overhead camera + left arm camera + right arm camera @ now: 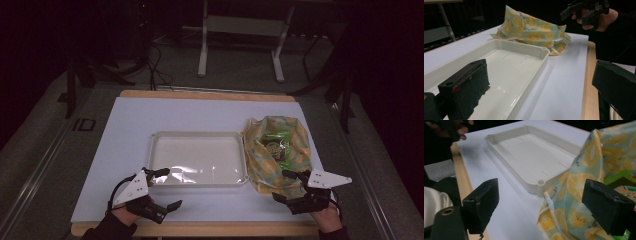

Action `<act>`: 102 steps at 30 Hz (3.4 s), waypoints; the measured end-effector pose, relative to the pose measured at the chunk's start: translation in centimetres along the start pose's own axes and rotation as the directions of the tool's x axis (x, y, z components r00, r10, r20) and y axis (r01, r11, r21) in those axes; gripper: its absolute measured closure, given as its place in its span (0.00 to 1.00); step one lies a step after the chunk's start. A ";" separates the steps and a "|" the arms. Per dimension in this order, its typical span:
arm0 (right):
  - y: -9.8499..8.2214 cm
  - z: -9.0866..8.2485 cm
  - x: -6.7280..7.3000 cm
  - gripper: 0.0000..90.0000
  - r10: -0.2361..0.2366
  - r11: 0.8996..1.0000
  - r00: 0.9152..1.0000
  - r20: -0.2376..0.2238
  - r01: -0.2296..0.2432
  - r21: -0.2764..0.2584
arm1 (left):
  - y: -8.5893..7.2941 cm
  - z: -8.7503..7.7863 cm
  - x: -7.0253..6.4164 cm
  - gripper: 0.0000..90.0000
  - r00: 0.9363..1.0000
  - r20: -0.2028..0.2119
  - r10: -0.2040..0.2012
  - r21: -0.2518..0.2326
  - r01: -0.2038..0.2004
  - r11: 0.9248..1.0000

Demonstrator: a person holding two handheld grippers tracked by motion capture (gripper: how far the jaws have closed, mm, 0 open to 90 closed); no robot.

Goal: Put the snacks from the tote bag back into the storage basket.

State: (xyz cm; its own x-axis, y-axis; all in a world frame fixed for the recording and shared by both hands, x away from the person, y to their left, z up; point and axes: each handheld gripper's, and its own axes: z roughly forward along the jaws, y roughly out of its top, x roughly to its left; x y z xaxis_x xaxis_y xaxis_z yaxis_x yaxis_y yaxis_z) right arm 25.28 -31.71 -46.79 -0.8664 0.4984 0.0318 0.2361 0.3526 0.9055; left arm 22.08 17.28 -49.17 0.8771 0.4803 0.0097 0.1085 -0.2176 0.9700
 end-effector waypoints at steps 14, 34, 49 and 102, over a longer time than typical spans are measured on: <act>1.5 0.7 1.5 0.16 0.011 0.992 0.998 -0.057 -0.004 0.124 | -0.4 -0.9 -0.8 0.01 1.000 -0.011 0.001 0.013 -0.001 1.000; 4.6 -0.5 2.7 0.15 -0.082 0.996 0.992 -0.096 0.084 0.018 | -0.2 -1.1 -0.8 0.01 1.000 -0.018 -0.021 -0.011 0.020 1.000; 6.7 -1.6 2.1 0.15 -0.116 0.993 0.992 -0.058 0.114 -0.040 | 0.0 -1.1 -1.1 0.01 1.000 -0.012 0.007 -0.022 -0.007 1.000; 6.5 -1.8 -6.6 0.22 0.015 0.999 0.957 0.290 -0.005 -0.038 | 0.0 -1.1 -0.9 0.01 1.000 -0.022 -0.009 -0.034 0.009 0.999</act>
State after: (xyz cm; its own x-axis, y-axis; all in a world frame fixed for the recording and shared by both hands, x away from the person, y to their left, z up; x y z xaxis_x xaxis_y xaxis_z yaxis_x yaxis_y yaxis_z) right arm 31.74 -34.10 -40.36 -0.6979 0.7119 -0.0782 0.2229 0.3197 0.9209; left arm 20.79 17.82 -48.92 0.8657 0.5005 0.0060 0.0998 -0.1843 0.9778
